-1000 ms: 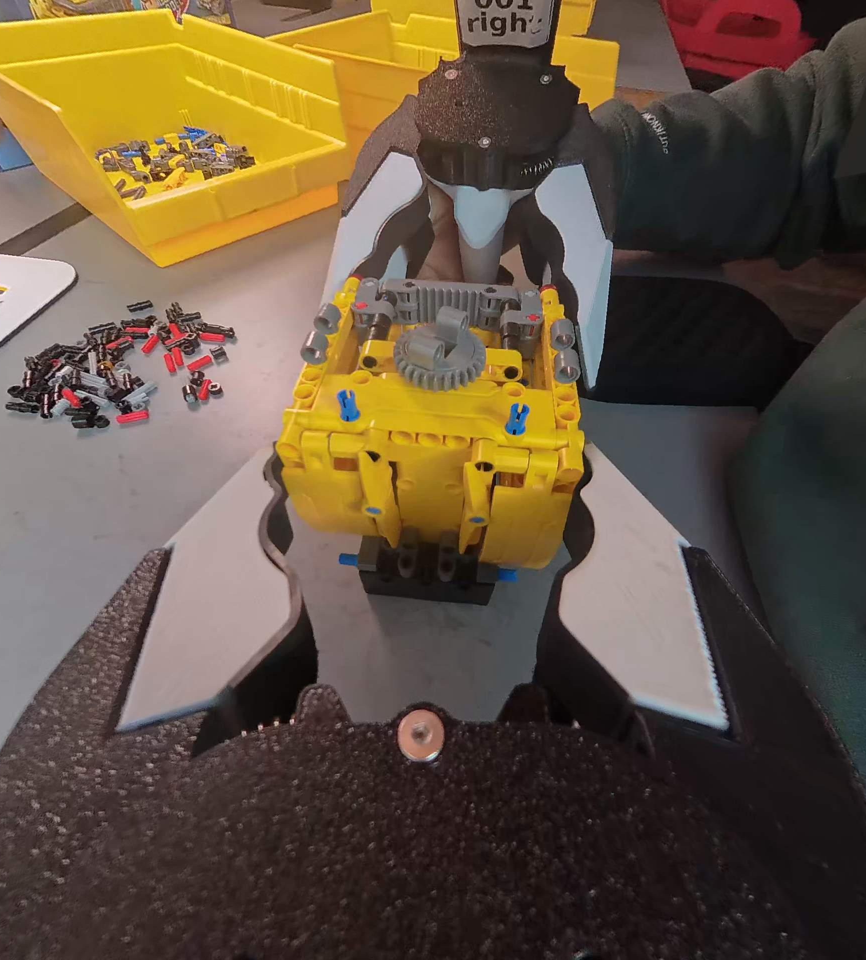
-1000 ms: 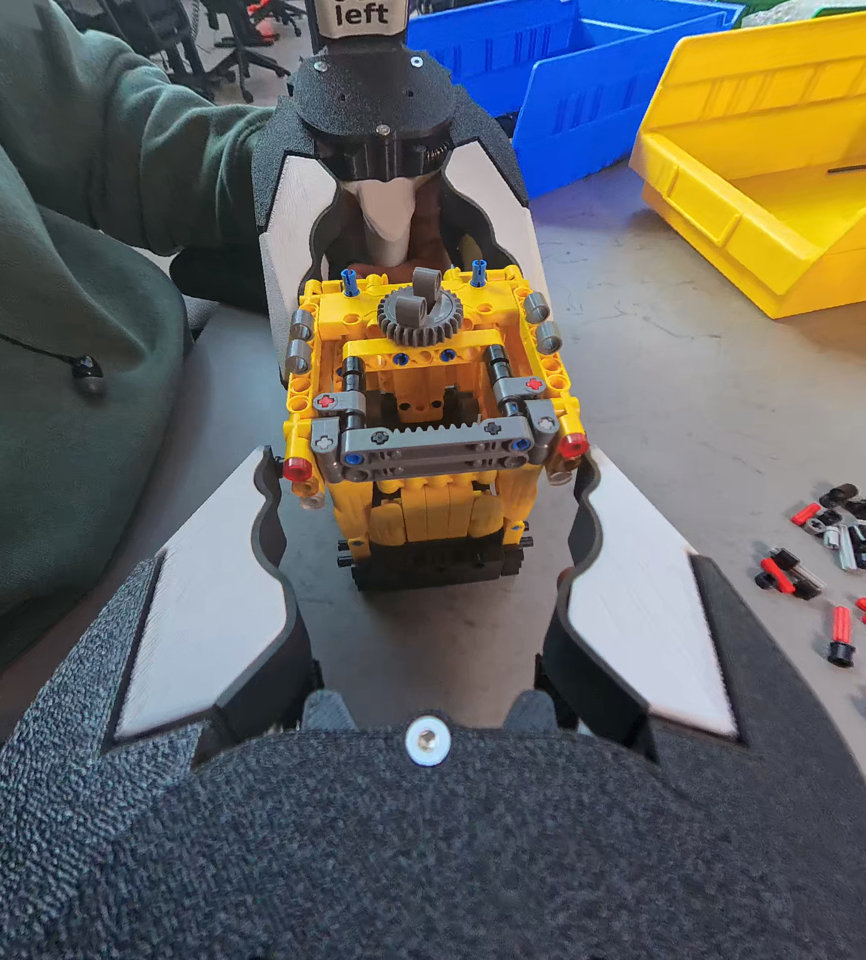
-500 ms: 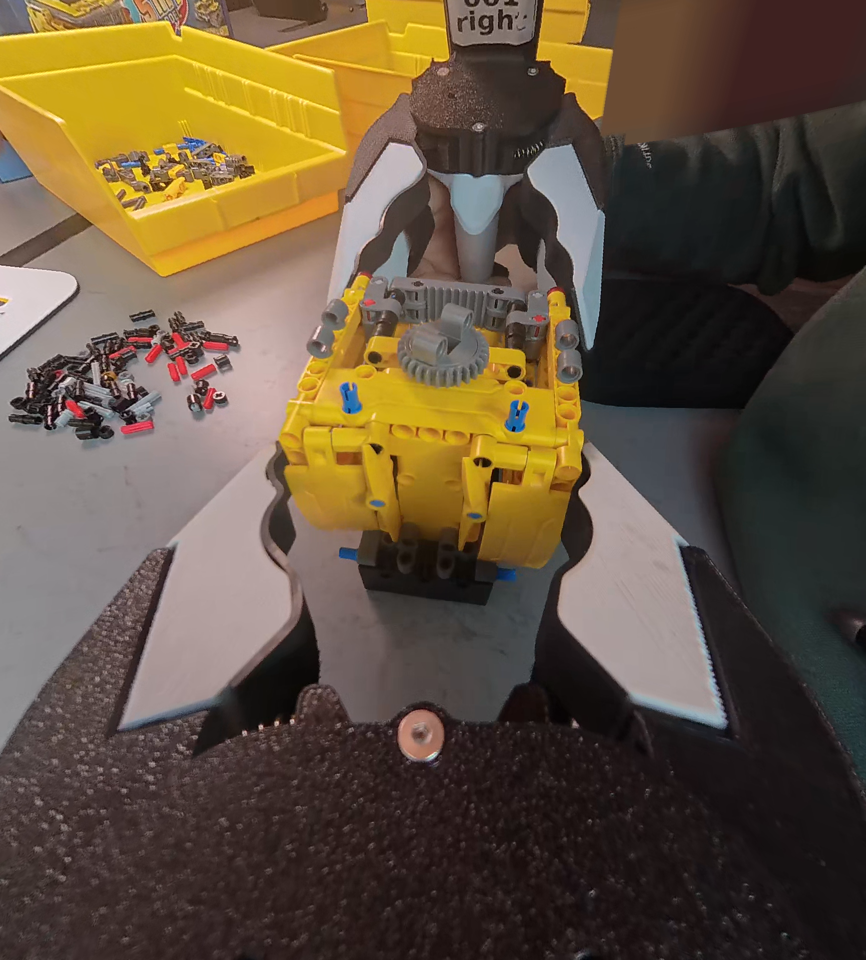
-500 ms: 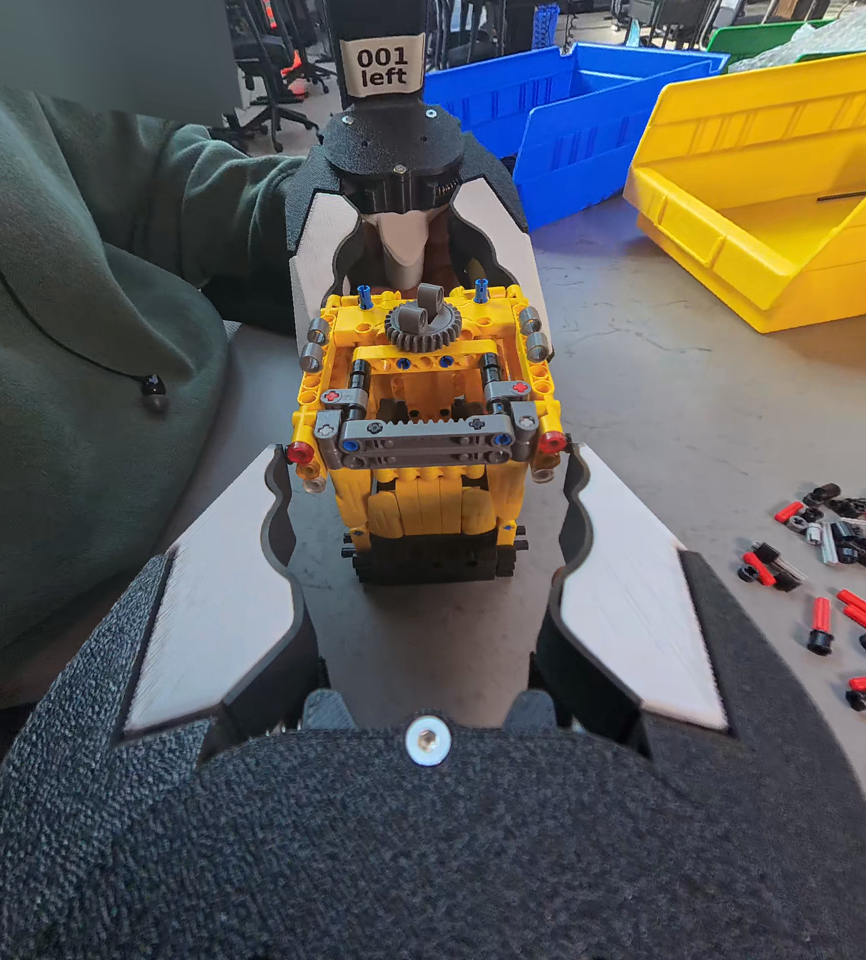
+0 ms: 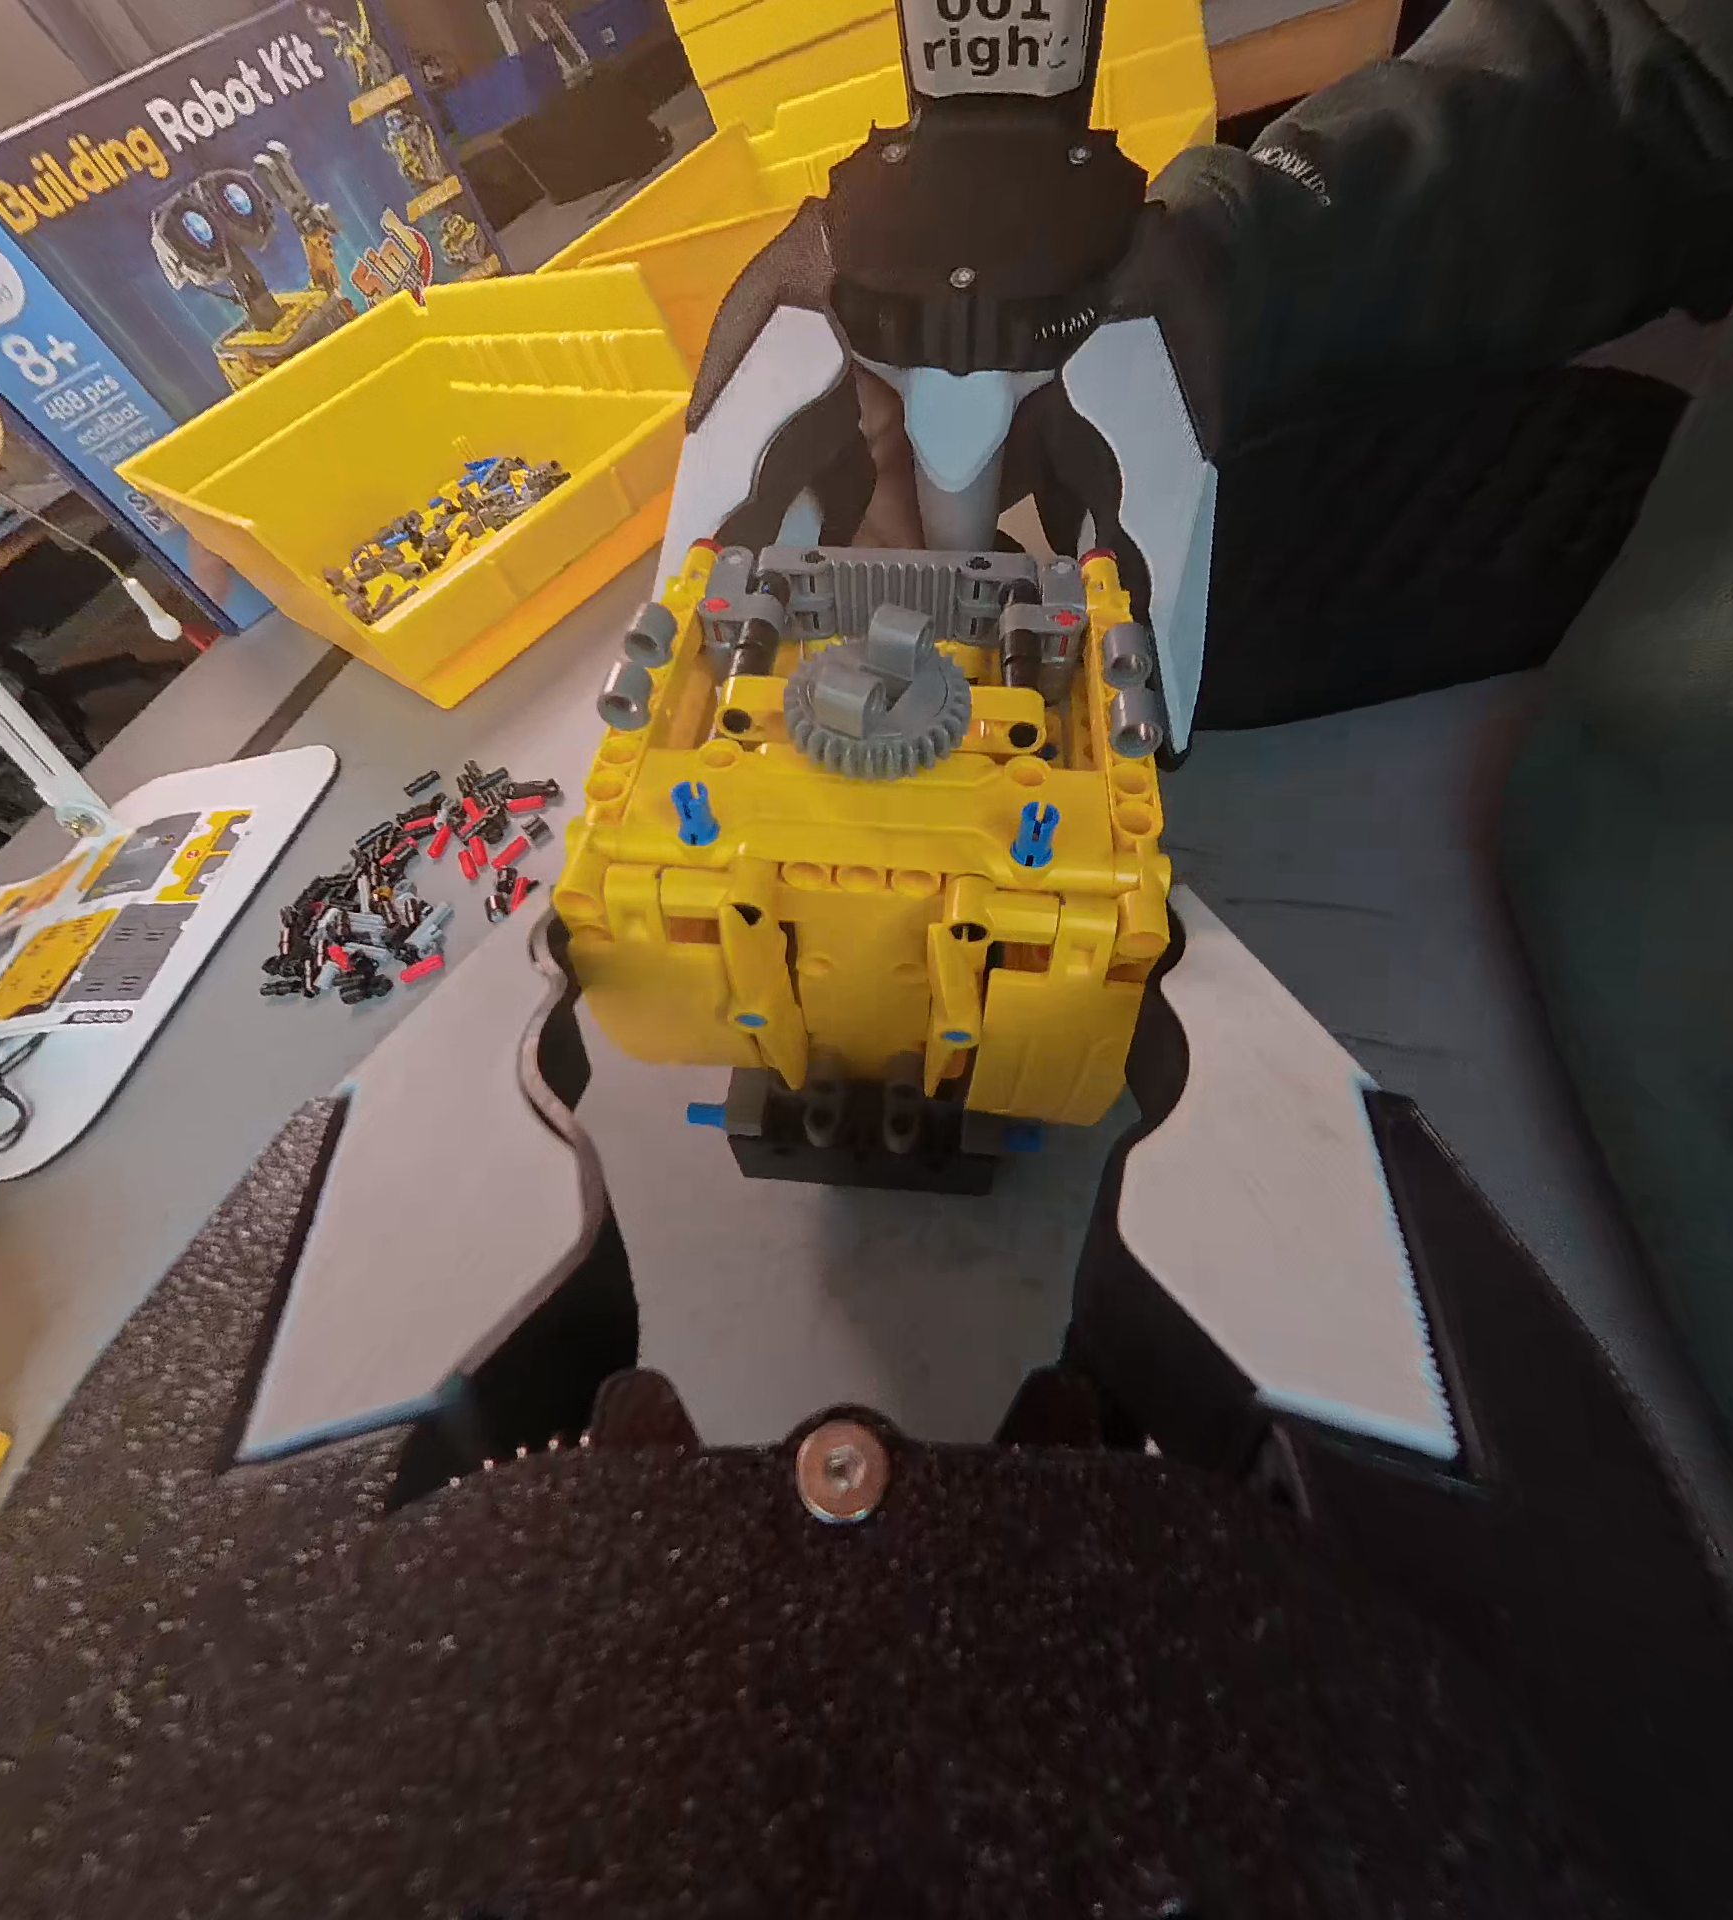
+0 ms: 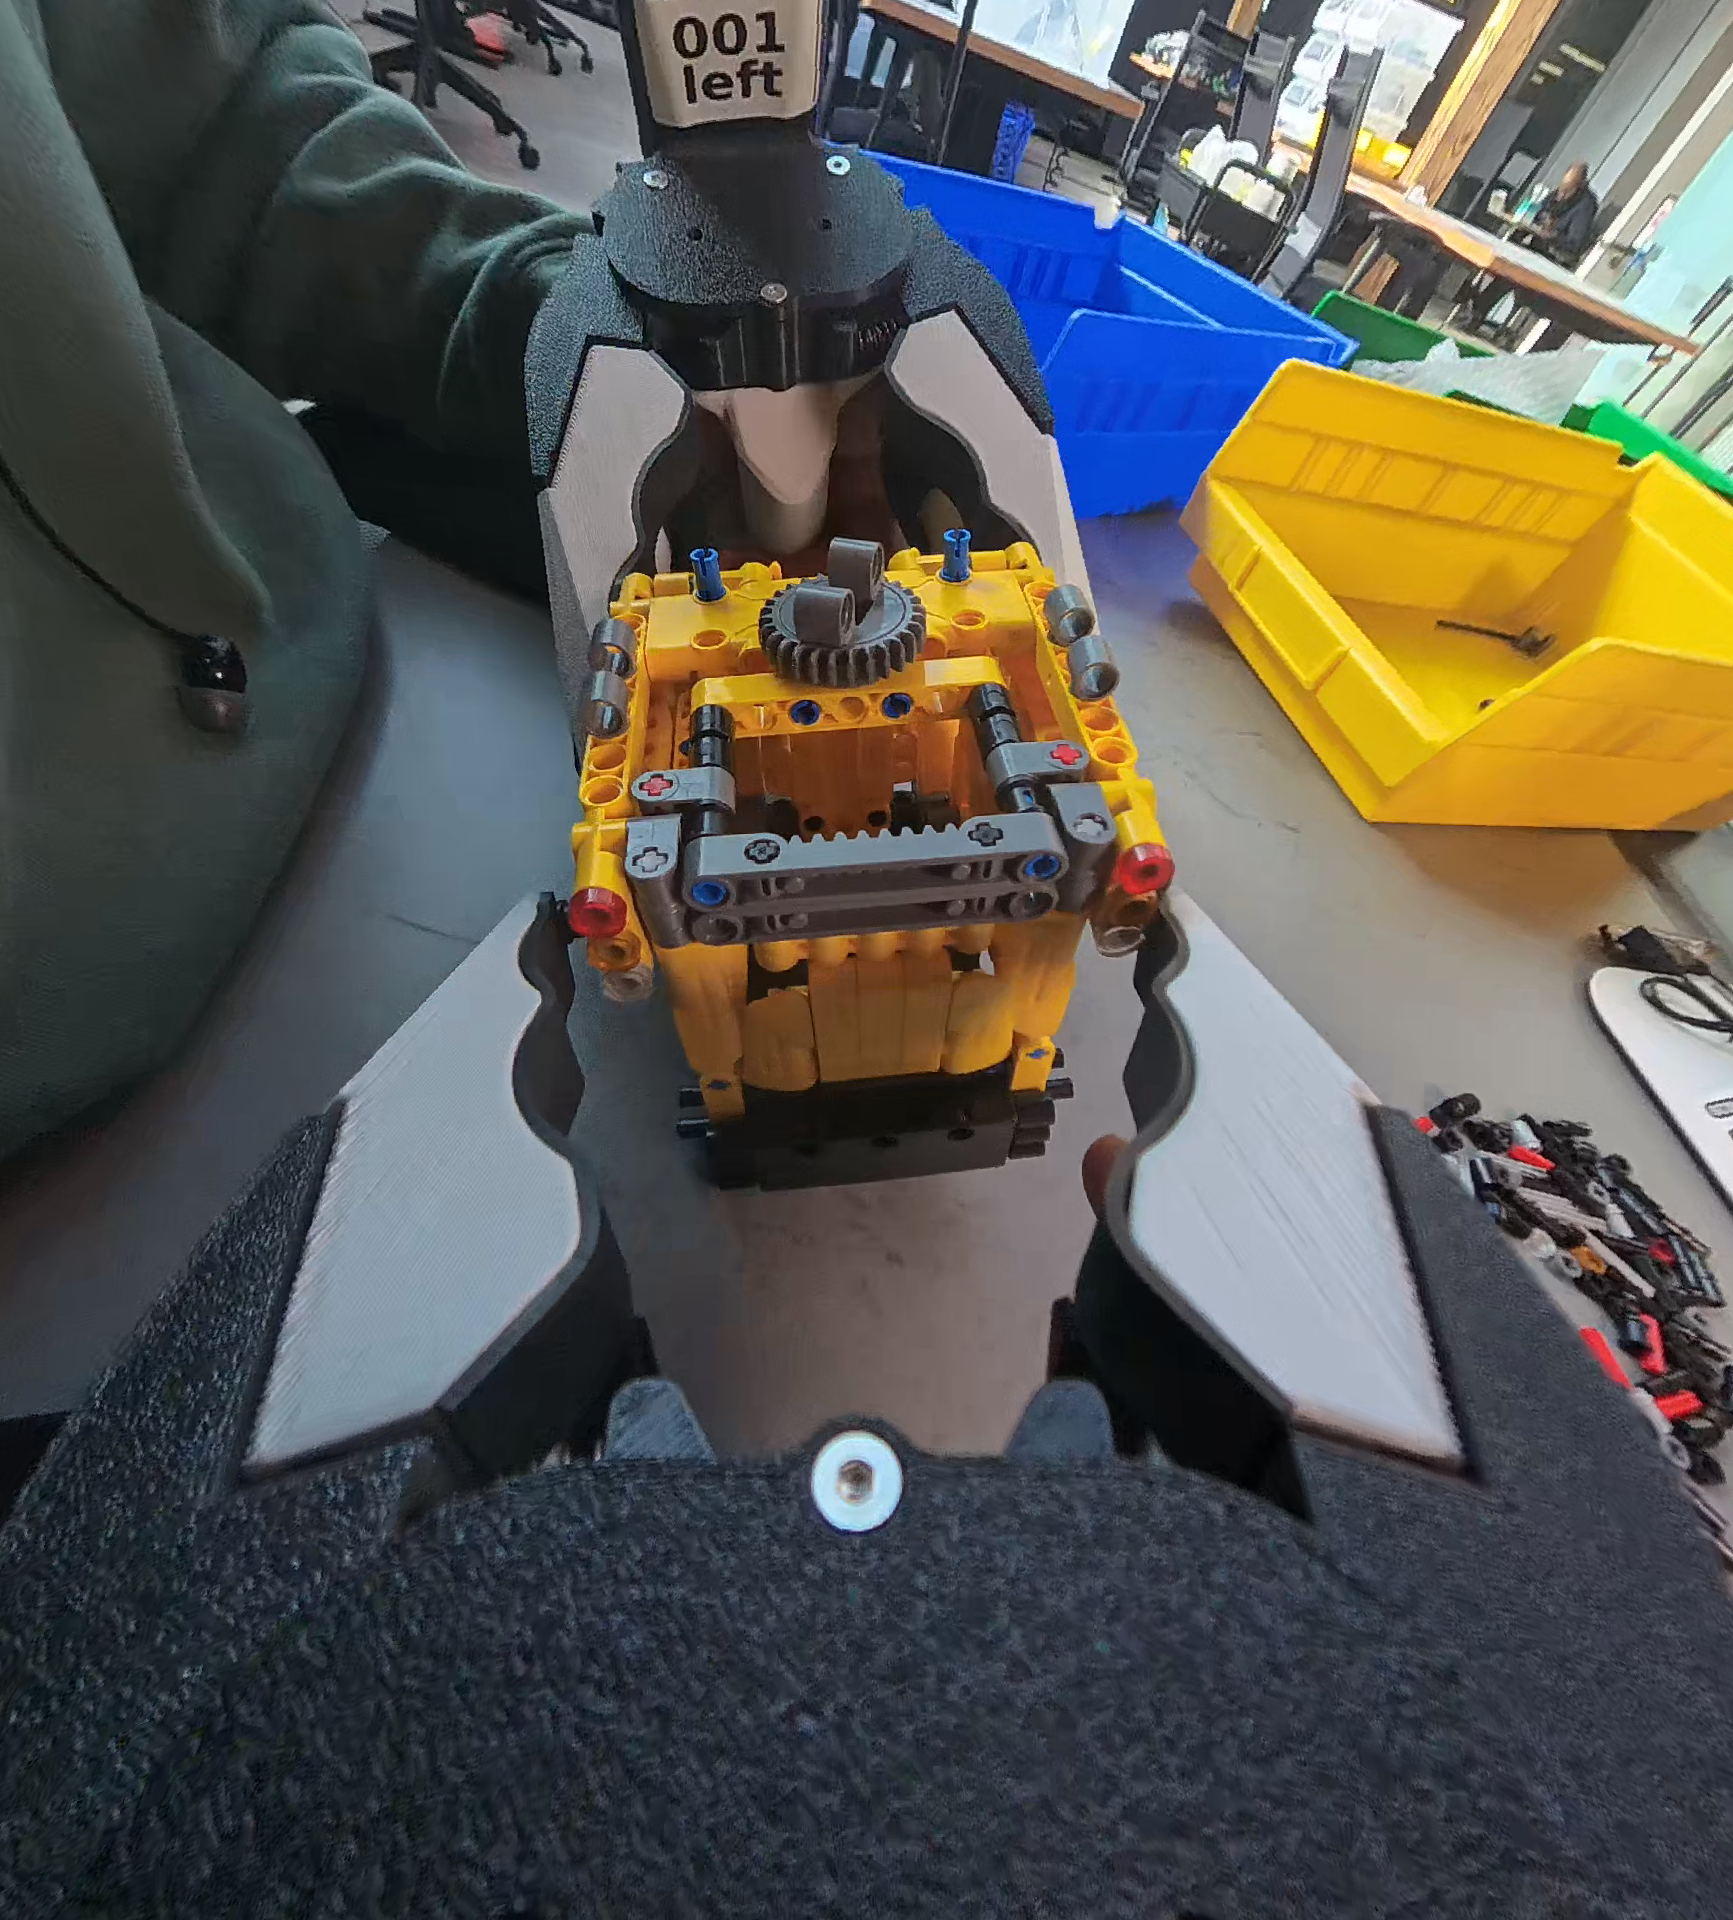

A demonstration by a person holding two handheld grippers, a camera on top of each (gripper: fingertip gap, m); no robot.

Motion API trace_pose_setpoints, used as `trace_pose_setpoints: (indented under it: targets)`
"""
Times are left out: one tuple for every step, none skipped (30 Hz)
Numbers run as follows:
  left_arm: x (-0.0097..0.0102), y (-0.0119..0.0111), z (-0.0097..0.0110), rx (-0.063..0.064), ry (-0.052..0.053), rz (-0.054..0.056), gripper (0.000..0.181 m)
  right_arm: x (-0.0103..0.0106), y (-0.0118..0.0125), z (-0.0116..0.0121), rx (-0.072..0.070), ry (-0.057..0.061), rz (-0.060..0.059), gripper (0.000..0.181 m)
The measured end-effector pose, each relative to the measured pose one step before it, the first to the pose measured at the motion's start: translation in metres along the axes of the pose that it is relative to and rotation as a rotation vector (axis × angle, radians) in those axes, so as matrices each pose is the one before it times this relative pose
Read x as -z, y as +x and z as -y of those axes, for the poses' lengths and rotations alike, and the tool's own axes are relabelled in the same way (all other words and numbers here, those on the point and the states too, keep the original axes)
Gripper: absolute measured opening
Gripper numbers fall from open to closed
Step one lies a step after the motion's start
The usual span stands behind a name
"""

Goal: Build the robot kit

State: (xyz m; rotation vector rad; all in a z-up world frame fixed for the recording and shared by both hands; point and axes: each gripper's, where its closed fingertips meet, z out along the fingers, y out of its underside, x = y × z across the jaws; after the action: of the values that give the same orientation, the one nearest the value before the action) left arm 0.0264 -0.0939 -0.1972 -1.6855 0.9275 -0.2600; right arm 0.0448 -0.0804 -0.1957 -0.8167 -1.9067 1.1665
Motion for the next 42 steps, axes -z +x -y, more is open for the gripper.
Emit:
trace_pose_setpoints:
  targets:
    - [0.00055,0.00191,0.00105,-0.0324,0.0015,0.0103,0.107,0.00079,-0.00204,0.00092,0.0284,0.0062,-0.0137,0.108]
    - [0.00036,0.00172,0.00112,-0.0314,0.0026,0.0100,0.107,0.00075,-0.00189,0.00099,0.0301,0.0057,-0.0142,0.108]
    - [0.00030,0.00144,0.00076,-0.0296,0.0002,0.0096,0.107,0.00076,-0.00165,0.00075,0.0266,0.0050,-0.0129,0.108]
    - [0.00021,0.00104,0.00054,-0.0274,-0.0009,0.0087,0.106,0.00058,-0.00115,0.00060,0.0259,0.0048,-0.0124,0.107]
    - [0.00022,0.00079,0.00046,-0.0224,-0.0005,0.0074,0.107,0.00037,-0.00083,0.00045,0.0203,0.0039,-0.0095,0.107]
    - [0.00023,0.00037,0.00029,-0.0149,-0.0002,0.0054,0.107,0.00011,-0.00054,0.00038,0.0148,0.0029,-0.0056,0.106]
    - [0.00029,0.00026,0.00020,-0.0080,0.0011,0.0032,0.107,-0.00003,-0.00026,0.00021,0.0086,0.0033,-0.0031,0.106]
    - [0.00034,-0.00002,-0.00005,-0.0035,0.0020,0.0013,0.107,-0.00036,-0.00019,0.00028,0.0038,0.0044,-0.0017,0.106]
    - [0.00041,0.00007,-0.00036,-0.0029,0.0017,0.0006,0.106,-0.00055,-0.00015,0.00026,0.0032,0.0032,-0.0016,0.106]
    - [0.00057,0.00009,-0.00026,-0.0047,0.0019,0.0015,0.106,-0.00045,-0.00025,0.00023,0.0060,0.0006,-0.0023,0.105]
    - [0.00033,0.00028,-0.00056,-0.0042,-0.0002,0.0014,0.106,-0.00045,-0.00037,0.00018,0.0052,-0.0008,-0.0017,0.104]
    - [0.00029,0.00025,-0.00050,-0.0034,-0.0003,0.0013,0.106,-0.00030,-0.00034,0.00014,0.0035,0.0000,-0.0015,0.104]
    - [0.00013,0.00017,-0.00035,-0.0019,-0.0003,0.0005,0.106,-0.00020,-0.00029,0.00006,0.0010,0.0008,-0.0009,0.104]
    - [0.00008,0.00004,-0.00023,-0.0010,-0.0001,-0.0001,0.106,-0.00017,-0.00014,0.00015,0.0011,0.0013,-0.0011,0.105]
    - [0.00008,-0.00002,-0.00013,0.0004,0.0009,-0.0006,0.106,-0.00011,-0.00001,-0.00002,-0.0011,0.0015,-0.0005,0.104]
    - [-0.00004,-0.00010,-0.00006,0.0010,0.0014,-0.0002,0.106,-0.00003,0.00004,0.00001,-0.0014,0.0018,0.0003,0.104]
    - [-0.00007,-0.00003,-0.00006,0.0013,0.0010,-0.0001,0.106,-0.00012,0.00001,-0.00007,-0.0027,0.0025,0.0010,0.104]
    - [-0.00002,-0.00011,-0.00005,0.0025,0.0013,-0.0006,0.106,-0.00011,0.00007,0.00005,-0.0026,0.0028,0.0010,0.105]
    - [-0.00008,-0.00023,-0.00007,0.0041,0.0025,-0.0012,0.106,-0.00019,0.00018,-0.00008,-0.0055,0.0022,0.0017,0.104]
    - [-0.00010,-0.00029,0.00005,0.0049,0.0018,-0.0010,0.106,-0.00001,0.00022,-0.00022,-0.0083,0.0013,0.0032,0.104]
    - [-0.00014,-0.00045,-0.00016,0.0084,0.0010,-0.0016,0.106,-0.00031,0.00028,-0.00039,-0.0143,-0.0041,0.0040,0.105]
    - [0.00002,-0.00052,-0.00014,0.0081,0.0016,-0.0030,0.106,-0.00041,0.00046,-0.00008,-0.0062,-0.0071,0.0009,0.106]
    - [0.00003,-0.00028,-0.00010,0.0033,0.0015,-0.0016,0.106,-0.00039,0.00007,0.00001,-0.0050,-0.0013,-0.0004,0.106]
    - [0.00003,0.00009,-0.00002,-0.0019,-0.0004,0.0006,0.107,-0.00011,-0.00018,0.00026,-0.0005,0.0031,-0.0020,0.108]
    - [0.00013,0.00022,0.00009,-0.0057,-0.0004,0.0012,0.107,-0.00016,-0.00043,0.00038,0.0075,0.0013,-0.0049,0.108]
    - [0.00022,0.00034,-0.00007,-0.0064,-0.0004,0.0016,0.107,-0.00007,-0.00037,0.00020,0.0088,-0.0034,-0.0035,0.108]
    - [0.00013,0.00015,-0.00002,-0.0024,-0.0013,0.0016,0.107,0.00014,-0.00009,0.00003,0.0017,-0.0053,0.0012,0.106]
    - [0.00015,-0.00003,-0.00009,0.0015,-0.0009,0.0002,0.107,0.00006,0.00005,-0.00004,0.0003,-0.0019,0.0001,0.105]
    - [0.00026,0.00000,-0.00009,0.0024,0.0001,-0.0021,0.107,-0.00029,-0.00020,0.00023,-0.0052,0.0016,-0.0005,0.105]
    - [0.00033,0.00013,-0.00002,0.0049,0.0018,-0.0031,0.107,-0.00023,-0.00031,0.00028,-0.0043,0.0023,-0.0008,0.105]
    - [0.00023,0.00006,-0.00001,0.0070,0.0026,-0.0033,0.107,-0.00022,-0.00014,0.00026,-0.0075,0.0009,0.0011,0.104]
    - [0.00010,-0.00025,0.00001,0.0078,0.0027,-0.0029,0.106,-0.00024,0.00010,-0.00006,-0.0079,0.0005,0.0018,0.104]
    - [-0.00016,-0.00057,-0.00028,0.0102,0.0029,-0.0037,0.106,-0.00022,0.00053,-0.00018,-0.0097,-0.0001,0.0023,0.104]
    - [-0.00034,-0.00066,-0.00012,0.0119,0.0024,-0.0039,0.107,-0.00015,0.00067,-0.00046,-0.0143,0.0009,0.0057,0.104]
    - [-0.00041,-0.00078,-0.00019,0.0145,0.0010,-0.0046,0.107,-0.00002,0.00078,-0.00045,-0.0144,0.0011,0.0051,0.104]
    - [-0.00035,-0.00117,-0.00032,0.0237,0.0017,-0.0086,0.107,-0.00034,0.00100,-0.00052,-0.0269,0.0004,0.0057,0.105]
    - [-0.00056,-0.00171,-0.00056,0.0409,0.0035,-0.0140,0.107,-0.00070,0.00160,-0.00074,-0.0421,-0.0004,0.0078,0.106]
    - [-0.00060,-0.00233,-0.00089,0.0558,0.0042,-0.0181,0.107,-0.00070,0.00220,-0.00107,-0.0539,0.0042,0.0076,0.107]
    - [-0.00107,-0.00269,-0.00108,0.0629,-0.0010,-0.0205,0.107,-0.00040,0.00294,-0.00120,-0.0531,-0.0010,0.0102,0.108]
    - [-0.00119,-0.00283,-0.00114,0.0513,-0.0069,-0.0165,0.107,-0.00027,0.00329,-0.00169,-0.0459,-0.0133,0.0081,0.109]
    - [-0.00114,-0.00344,-0.00154,0.0487,-0.0099,-0.0131,0.108,0.00011,0.00403,-0.00146,-0.0396,-0.0079,0.0024,0.109]
    - [-0.00069,-0.00551,-0.00203,0.0647,-0.0115,-0.0050,0.108,0.00142,0.00781,-0.00075,-0.0308,-0.0029,-0.0253,0.105]
